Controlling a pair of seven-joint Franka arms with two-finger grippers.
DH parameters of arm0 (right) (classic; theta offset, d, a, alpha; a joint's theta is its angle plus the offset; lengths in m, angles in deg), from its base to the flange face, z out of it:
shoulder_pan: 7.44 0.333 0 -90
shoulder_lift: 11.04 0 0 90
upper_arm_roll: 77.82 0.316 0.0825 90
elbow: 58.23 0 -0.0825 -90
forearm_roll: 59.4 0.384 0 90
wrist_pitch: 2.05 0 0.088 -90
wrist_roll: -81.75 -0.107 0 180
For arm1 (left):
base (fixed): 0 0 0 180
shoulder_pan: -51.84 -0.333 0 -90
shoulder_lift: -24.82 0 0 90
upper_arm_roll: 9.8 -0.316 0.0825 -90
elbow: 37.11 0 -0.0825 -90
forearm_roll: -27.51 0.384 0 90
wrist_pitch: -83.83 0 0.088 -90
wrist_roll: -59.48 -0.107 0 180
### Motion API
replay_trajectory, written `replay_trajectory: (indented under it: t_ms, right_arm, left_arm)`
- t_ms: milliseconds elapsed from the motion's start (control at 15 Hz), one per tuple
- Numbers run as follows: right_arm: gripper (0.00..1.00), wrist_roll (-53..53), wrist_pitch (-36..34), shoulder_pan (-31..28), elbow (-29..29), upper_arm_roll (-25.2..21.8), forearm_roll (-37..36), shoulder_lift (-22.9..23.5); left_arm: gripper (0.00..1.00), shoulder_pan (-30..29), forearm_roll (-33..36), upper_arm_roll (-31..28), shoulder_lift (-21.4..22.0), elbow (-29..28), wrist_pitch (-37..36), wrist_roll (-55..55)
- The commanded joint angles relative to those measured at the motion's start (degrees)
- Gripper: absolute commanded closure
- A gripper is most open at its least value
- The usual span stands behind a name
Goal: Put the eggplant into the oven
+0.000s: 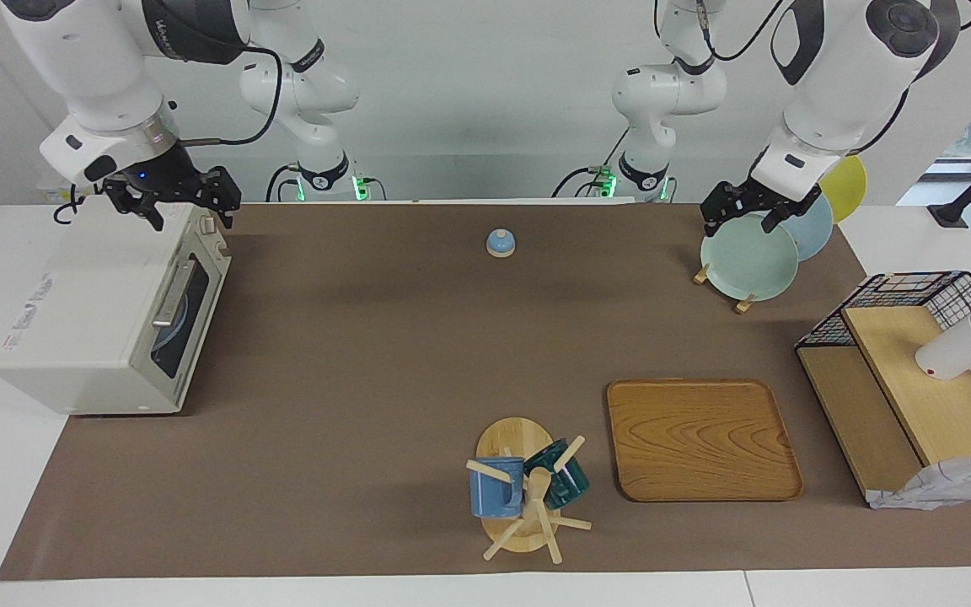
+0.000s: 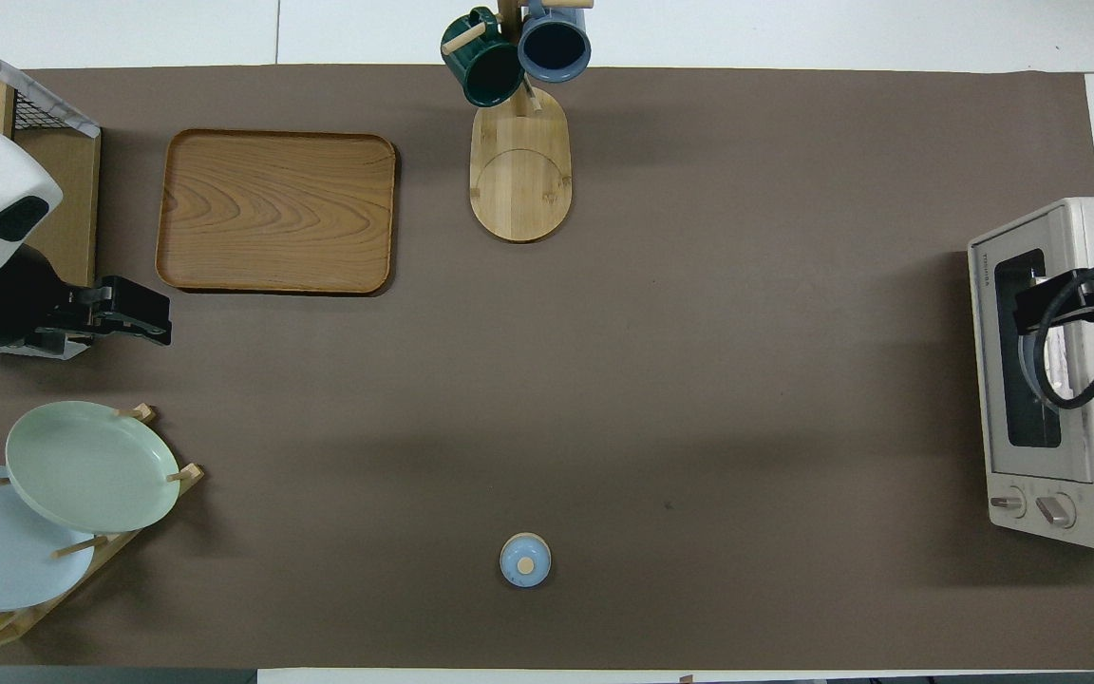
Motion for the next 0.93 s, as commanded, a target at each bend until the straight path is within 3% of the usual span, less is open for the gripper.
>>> replay_trajectory:
  t_ms: [0,864]
  right_arm:
    - [0.0,-0.8,0.65,-0.87,-1.06,0.36,1.67,-0.98]
    - [0.0,-0.81,0.29,-0.78,-0.97,0.36,2.46,-1.24]
  left_arm:
    - [0.0,-1.15,-0.37,0.65,0.7,-0.67,0.54,-0.31]
    - [0.0,-1.15,-0.46,0.65,0.79,-0.67,0.54,-0.31]
